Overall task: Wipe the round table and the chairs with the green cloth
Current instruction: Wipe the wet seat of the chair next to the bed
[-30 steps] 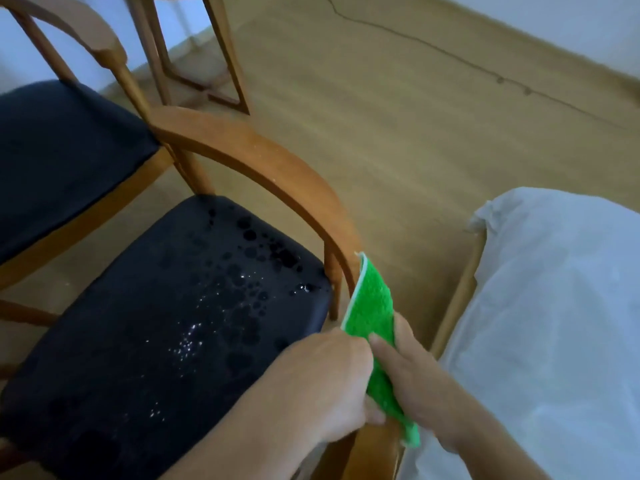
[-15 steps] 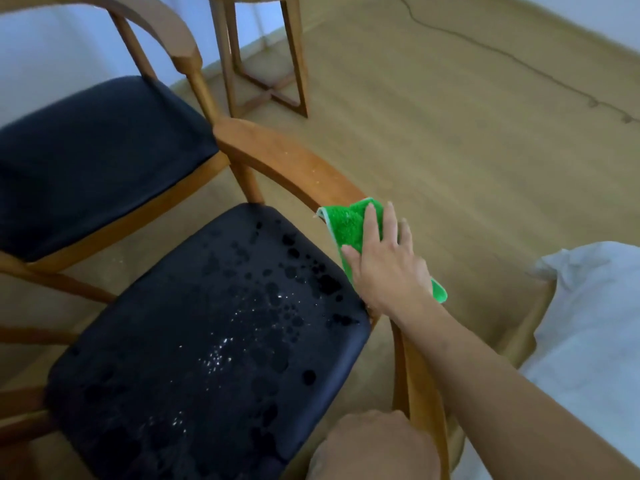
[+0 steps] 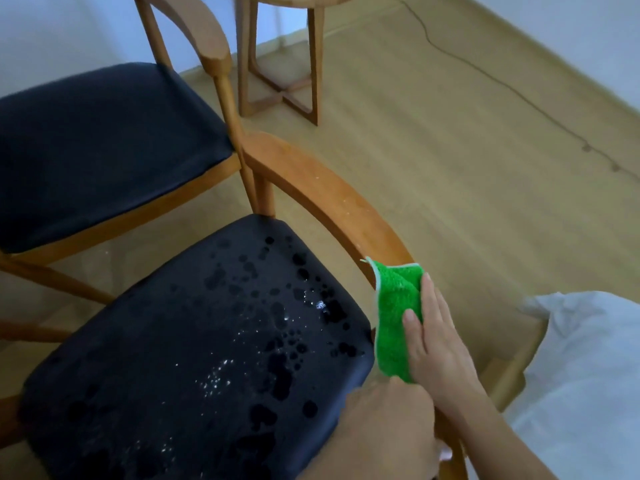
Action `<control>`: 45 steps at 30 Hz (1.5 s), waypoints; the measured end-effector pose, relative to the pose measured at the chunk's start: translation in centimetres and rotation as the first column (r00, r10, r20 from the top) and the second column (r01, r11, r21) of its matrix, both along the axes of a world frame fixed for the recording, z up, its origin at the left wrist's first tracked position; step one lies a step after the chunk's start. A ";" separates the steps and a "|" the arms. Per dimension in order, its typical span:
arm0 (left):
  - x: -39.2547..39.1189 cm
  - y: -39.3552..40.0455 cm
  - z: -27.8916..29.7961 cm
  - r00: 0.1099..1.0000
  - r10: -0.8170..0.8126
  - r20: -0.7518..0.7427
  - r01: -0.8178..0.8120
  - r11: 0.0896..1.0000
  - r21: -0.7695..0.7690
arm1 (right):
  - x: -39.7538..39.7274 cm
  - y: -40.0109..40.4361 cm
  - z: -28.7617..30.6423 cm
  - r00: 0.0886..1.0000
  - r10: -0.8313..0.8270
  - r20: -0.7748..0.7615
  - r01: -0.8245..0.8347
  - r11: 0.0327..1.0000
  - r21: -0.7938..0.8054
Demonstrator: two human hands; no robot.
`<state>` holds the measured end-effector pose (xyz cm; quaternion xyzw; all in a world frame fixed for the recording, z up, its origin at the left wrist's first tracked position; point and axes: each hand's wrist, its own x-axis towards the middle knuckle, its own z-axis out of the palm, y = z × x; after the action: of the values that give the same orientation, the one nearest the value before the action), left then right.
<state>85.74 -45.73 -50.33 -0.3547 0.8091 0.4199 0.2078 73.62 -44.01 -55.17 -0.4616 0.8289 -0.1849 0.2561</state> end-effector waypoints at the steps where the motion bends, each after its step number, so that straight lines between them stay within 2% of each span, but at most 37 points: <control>1: 0.1 -0.9 0.4 0.998 0.040 -0.051 -0.040 0.999 -0.006 | -0.5 -0.7 0.0 0.998 -0.029 0.056 0.028 0.999 0.016; 4: 0.3 -5.5 1.4 0.947 0.284 -0.151 -0.300 0.949 -0.095 | -2.7 -4.5 -0.3 0.980 -0.095 0.177 0.094 0.995 0.011; 7: 0.0 -10.6 0.5 0.822 0.518 -0.236 -0.561 0.808 -0.179 | -4.2 -9.4 -0.5 0.988 0.035 0.148 -0.034 0.999 -0.010; 10: -0.3 -15.9 -1.3 0.723 0.638 -0.266 -0.691 0.671 -0.267 | -4.6 -13.3 -0.2 0.964 0.181 0.194 -0.183 0.983 -0.008; 12: -0.3 -19.4 -2.1 0.702 0.671 -0.240 -0.709 0.626 -0.325 | -4.6 -13.6 0.2 0.950 0.204 0.237 -0.209 0.978 -0.006; 15: 0.4 -24.2 -2.4 0.740 0.666 -0.090 -0.640 0.657 -0.399 | -4.7 -10.4 0.6 0.939 0.168 0.300 -0.199 0.977 0.074; 17: 0.9 -26.6 -2.0 0.761 0.648 0.018 -0.579 0.691 -0.433 | -4.3 -7.8 0.9 0.948 0.158 0.274 -0.197 0.973 0.119; 19: 1.7 -28.3 -1.7 0.767 0.638 0.070 -0.554 0.712 -0.431 | -3.6 -6.2 0.9 0.968 0.164 0.188 -0.178 0.982 0.064; 21: 2.6 -29.3 -1.6 0.777 0.626 0.066 -0.541 0.717 -0.440 | -2.9 -6.7 0.8 0.981 0.194 -0.006 -0.193 0.981 0.028; 23: 3.4 -29.8 -1.7 0.790 0.613 0.008 -0.534 0.694 -0.483 | -2.0 -9.3 1.3 0.948 0.281 -0.150 -0.269 0.958 0.096; 25: 4.1 -29.9 -1.8 0.790 0.611 -0.060 -0.551 0.663 -0.507 | -1.1 -13.1 1.8 0.917 0.364 -0.165 -0.327 0.920 0.215; 28: 4.5 -29.7 -2.0 0.799 0.589 -0.119 -0.555 0.647 -0.522 | 1.2 -20.0 1.1 0.883 0.393 -0.255 -0.371 0.919 0.134; 30: 4.9 -29.9 -1.9 0.793 0.584 -0.176 -0.584 0.643 -0.496 | 4.1 -24.6 0.1 0.840 0.438 -0.321 -0.434 0.897 0.088; 32: 5.6 -30.2 -1.7 0.743 0.622 -0.249 -0.663 0.633 -0.399 | 6.9 -28.1 -0.5 0.782 0.488 -0.388 -0.493 0.865 0.094; 34: 6.3 -30.3 -1.4 0.603 0.722 -0.339 -0.793 0.589 -0.156 | 8.3 -29.4 -0.8 0.717 0.534 -0.449 -0.548 0.829 0.111; 36: 6.6 -30.2 -1.5 0.410 0.814 -0.411 -0.872 0.482 0.084 | 7.5 -28.2 -0.9 0.656 0.575 -0.490 -0.607 0.787 0.110; 38: 6.6 -29.9 -2.0 0.303 0.834 -0.460 -0.906 0.402 0.131 | 5.3 -24.8 -0.7 0.590 0.618 -0.520 -0.648 0.747 0.152; 40: 6.4 -29.6 -2.9 0.245 0.835 -0.493 -0.933 0.341 0.114 | 3.0 -20.5 -0.1 0.603 0.613 -0.510 -0.599 0.770 0.219; 43: 6.8 -29.1 -4.0 0.157 0.847 -0.508 -0.933 0.295 0.205 | 1.8 -16.7 1.6 0.725 0.564 -0.395 -0.472 0.825 0.313; 45: 7.6 -28.9 -4.7 0.094 0.888 -0.451 -0.928 0.242 0.284 | 2.4 -17.1 1.6 0.706 0.586 -0.398 -0.439 0.803 0.403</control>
<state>93.38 -74.61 -55.05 -0.6513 0.4519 0.5061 -0.3398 76.00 -61.06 -53.57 -0.6665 0.7199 0.1402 0.1339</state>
